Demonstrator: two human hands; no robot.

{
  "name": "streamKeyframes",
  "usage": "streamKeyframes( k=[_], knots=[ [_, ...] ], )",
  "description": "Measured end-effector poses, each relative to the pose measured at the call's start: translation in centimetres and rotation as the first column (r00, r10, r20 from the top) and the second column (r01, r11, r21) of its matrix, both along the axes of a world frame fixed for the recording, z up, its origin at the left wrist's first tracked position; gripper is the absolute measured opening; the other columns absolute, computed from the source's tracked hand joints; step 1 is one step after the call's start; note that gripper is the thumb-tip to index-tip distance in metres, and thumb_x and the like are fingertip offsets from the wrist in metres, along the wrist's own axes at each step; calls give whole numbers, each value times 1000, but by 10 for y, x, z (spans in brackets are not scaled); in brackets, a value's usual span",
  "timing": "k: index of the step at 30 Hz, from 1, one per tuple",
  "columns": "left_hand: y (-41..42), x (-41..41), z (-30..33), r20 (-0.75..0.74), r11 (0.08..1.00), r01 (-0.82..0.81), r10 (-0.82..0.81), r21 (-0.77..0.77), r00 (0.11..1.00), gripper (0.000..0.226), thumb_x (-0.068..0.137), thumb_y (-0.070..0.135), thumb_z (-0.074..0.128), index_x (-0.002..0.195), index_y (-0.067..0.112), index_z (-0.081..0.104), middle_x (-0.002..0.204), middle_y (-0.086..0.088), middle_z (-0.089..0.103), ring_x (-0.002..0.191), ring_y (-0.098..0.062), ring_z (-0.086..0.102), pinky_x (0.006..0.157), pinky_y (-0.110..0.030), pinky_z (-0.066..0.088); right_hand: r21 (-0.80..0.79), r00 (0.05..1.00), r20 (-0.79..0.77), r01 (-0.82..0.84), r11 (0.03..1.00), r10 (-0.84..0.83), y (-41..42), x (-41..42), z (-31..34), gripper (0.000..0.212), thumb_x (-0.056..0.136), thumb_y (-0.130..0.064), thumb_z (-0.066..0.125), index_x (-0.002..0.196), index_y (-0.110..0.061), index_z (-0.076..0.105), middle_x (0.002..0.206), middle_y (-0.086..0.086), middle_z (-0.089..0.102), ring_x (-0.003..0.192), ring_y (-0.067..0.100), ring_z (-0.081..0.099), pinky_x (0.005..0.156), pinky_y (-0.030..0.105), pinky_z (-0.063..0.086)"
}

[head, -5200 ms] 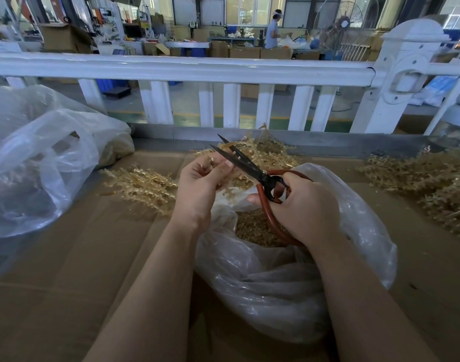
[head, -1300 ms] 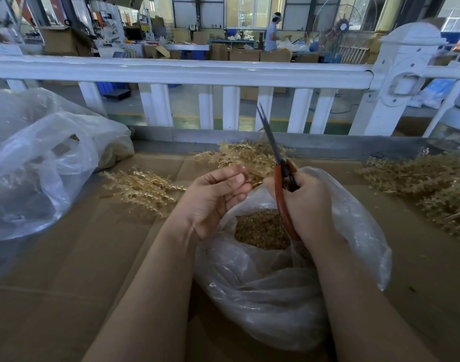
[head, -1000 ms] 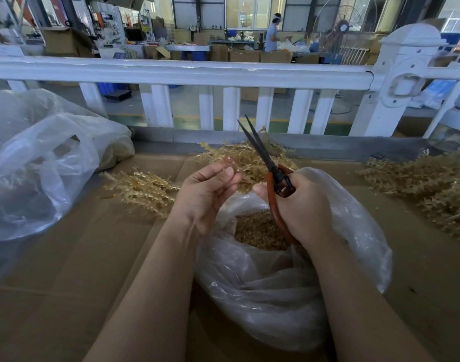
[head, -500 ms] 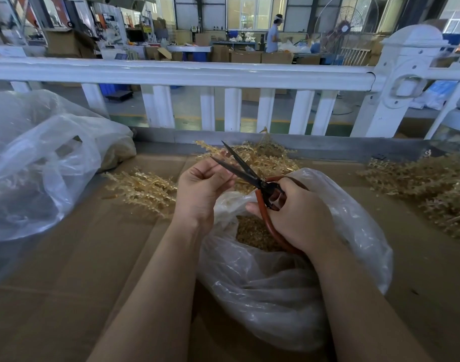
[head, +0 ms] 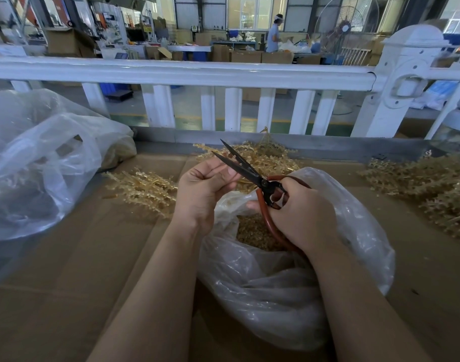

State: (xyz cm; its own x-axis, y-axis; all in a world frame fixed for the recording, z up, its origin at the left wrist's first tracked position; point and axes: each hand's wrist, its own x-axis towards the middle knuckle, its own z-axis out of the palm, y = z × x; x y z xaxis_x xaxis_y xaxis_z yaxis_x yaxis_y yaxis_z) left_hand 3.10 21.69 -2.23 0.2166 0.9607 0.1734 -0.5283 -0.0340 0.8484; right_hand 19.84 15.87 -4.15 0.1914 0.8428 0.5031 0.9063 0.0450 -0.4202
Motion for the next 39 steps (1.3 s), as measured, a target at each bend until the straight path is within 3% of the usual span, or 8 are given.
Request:
streamKeyframes(
  k=[6,10,16,22,26,29,35,39],
  knots=[
    [-1,-1,0,21,1000,20,-20,-4,1000,28,70,5,71,98,4,69,82,-4,75,74,-10,71,67,-16,56,31,1000,15,-6,999,6,0,0,-2,83,63,-97,32,88,-26,66,75,-16,64,69,6,60,63,26,54],
    [0,-2,0,31,1000,27,-27,-6,999,28,71,4,70,99,3,68,81,-3,75,73,-10,71,67,-16,56,37,1000,11,-16,999,16,1,1,-3,78,64,-97,33,84,-28,64,70,-20,58,63,-1,53,57,15,43],
    [1,-2,0,37,999,33,-33,14,999,25,72,4,70,96,4,68,80,-3,75,73,-10,71,68,-17,56,58,1000,13,-16,998,15,2,2,-4,76,66,-96,36,84,-28,64,69,-20,58,60,-2,50,56,9,37],
    [1,-2,0,22,1000,19,-19,13,1000,24,71,5,71,94,4,69,82,-5,75,74,-11,71,66,-17,56,69,1000,23,-4,998,2,3,2,-4,81,65,-98,34,80,-24,64,68,-19,58,60,0,52,56,19,46],
    [2,-4,1,6,1000,11,-11,9,1000,27,70,7,72,96,2,69,82,-4,75,74,-11,71,67,-17,56,70,1000,21,-14,997,13,3,2,-3,78,66,-95,39,85,-24,67,72,-21,57,64,2,54,58,16,44],
    [1,-4,1,-20,1000,8,-8,30,1000,21,69,6,71,90,4,68,78,-3,74,72,-11,71,68,-18,56,69,999,29,-15,997,13,3,1,-2,80,64,-99,30,86,-30,63,73,-23,54,65,3,54,60,22,48],
    [2,-4,-1,-69,998,1,3,64,998,12,77,-5,68,87,0,67,77,-8,72,71,-15,70,66,-21,55,64,999,46,16,998,-19,2,1,-2,77,66,-97,32,84,-28,62,70,-21,55,62,0,54,55,14,39],
    [4,-6,-1,-92,996,-8,16,87,996,11,82,-9,65,90,-3,66,77,-8,72,70,-15,69,66,-21,54,85,999,41,-3,996,-1,2,1,-3,82,66,-100,27,83,-28,63,69,-21,55,61,0,54,58,20,49]
  ],
)
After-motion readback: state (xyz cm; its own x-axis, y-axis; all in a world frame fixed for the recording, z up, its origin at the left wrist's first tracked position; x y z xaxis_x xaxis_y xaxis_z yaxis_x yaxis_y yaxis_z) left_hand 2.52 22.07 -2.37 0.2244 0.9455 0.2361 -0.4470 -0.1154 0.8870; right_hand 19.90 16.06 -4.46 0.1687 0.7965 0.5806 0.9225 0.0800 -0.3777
